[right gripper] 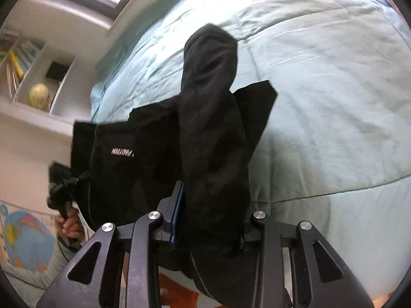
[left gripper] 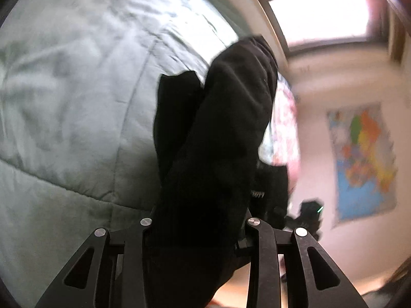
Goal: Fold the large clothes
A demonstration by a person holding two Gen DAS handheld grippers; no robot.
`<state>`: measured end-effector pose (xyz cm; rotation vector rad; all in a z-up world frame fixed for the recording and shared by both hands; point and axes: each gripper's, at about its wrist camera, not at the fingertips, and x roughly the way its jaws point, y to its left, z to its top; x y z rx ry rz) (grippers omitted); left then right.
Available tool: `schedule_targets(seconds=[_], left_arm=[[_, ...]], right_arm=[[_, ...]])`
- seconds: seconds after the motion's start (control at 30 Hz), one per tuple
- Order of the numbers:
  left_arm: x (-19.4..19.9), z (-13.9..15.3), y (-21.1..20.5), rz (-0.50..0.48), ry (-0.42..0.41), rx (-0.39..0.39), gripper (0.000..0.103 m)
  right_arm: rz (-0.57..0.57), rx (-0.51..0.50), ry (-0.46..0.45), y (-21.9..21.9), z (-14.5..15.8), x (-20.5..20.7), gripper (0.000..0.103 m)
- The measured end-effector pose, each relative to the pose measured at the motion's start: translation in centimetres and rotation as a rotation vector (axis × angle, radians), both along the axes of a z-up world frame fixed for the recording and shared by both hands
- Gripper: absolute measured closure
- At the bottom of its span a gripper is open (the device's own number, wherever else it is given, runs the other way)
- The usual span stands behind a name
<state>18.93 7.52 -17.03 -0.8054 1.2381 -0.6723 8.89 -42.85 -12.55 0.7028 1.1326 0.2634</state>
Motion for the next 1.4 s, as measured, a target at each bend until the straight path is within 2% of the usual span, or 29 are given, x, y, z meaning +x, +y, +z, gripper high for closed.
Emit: schedule_targets(seconds=[0.1, 0.2, 0.3, 0.4, 0.43, 0.5, 0.57, 0.67, 0.77, 0.83, 0.87, 0.97, 1.0, 1.07, 1.13, 1.2, 1.33, 1.4], left_arm=[[-0.2, -1.3, 1.2, 0.015, 0.017, 0.015, 0.068], [-0.1, -2.3, 1.8, -0.011, 0.024, 0.037, 0.065], [0.3, -3.2, 2.6, -0.031, 0.009, 0.103, 0.059], [0.4, -4.8, 4.8, -0.028, -0.016, 0.152, 0.051], [0.3, -5.5, 5.9, -0.017, -0.019, 0.149, 0.042], [0.0, -7.1, 8.2, 0.019, -0.018, 0.113, 0.029], [-0.4, -8.7, 9.6, 0.035, -0.038, 0.061, 0.028], [-0.9, -9.6, 9.2, 0.046, -0.11, 0.064, 0.028], [-2.1, -9.0, 8.6, 0.099, -0.196, 0.102, 0.028], [-3.8, -7.5, 8.7, 0.147, -0.266, 0.157, 0.028], [-5.0, -6.1, 8.7, 0.166, -0.316, 0.216, 0.028], [-9.0, -2.0, 9.9, 0.239, -0.452, 0.406, 0.029], [-10.7, -0.1, 10.1, 0.268, -0.495, 0.445, 0.029], [-12.6, 2.8, 9.2, 0.256, -0.57, 0.449, 0.029], [-14.4, 5.4, 6.4, 0.194, -0.661, 0.446, 0.029], [-14.8, 6.7, 2.2, 0.104, -0.689, 0.472, 0.029], [-14.2, 5.2, -6.7, -0.04, -0.661, 0.592, 0.029], [-12.4, 3.2, -9.7, -0.075, -0.589, 0.584, 0.029]], right_arm=[[-0.024, -0.016, -0.016, -0.8, 0.4, -0.5, 0.065], [-0.011, -0.083, -0.019, -1.2, -0.2, -0.7, 0.065], [-0.022, -0.15, -0.006, -0.9, -1.6, -0.1, 0.064], [-0.062, -0.188, 0.015, -2.1, -3.8, 0.5, 0.06], [-0.075, -0.194, 0.013, -2.6, -4.6, 0.4, 0.06], [-0.102, -0.208, -0.009, -3.3, -5.7, -0.1, 0.053], [-0.136, -0.221, -0.024, -4.1, -6.7, -0.7, 0.039], [-0.147, -0.194, -0.079, -4.1, -7.5, -1.9, 0.038], [-0.167, -0.227, -0.135, -3.7, -8.0, -3.5, 0.038], [-0.199, -0.275, -0.17, -3.5, -7.4, -4.5, 0.038], [-0.217, -0.332, -0.197, -3.5, -7.0, -5.4, 0.038], [-0.268, -0.578, -0.287, -1.2, -2.8, -9.3, 0.037], [-0.281, -0.612, -0.32, -0.4, -1.3, -10.5, 0.037], [-0.26, -0.577, -0.39, 0.3, 1.3, -12.6, 0.036], [-0.212, -0.516, -0.458, 1.5, 3.8, -13.9, 0.036], [-0.158, -0.483, -0.469, 4.5, 5.3, -13.7, 0.035], [-0.06, -0.531, -0.418, 9.2, 4.3, -11.2, 0.035], [-0.017, -0.558, -0.334, 11.5, 1.7, -8.4, 0.035]])
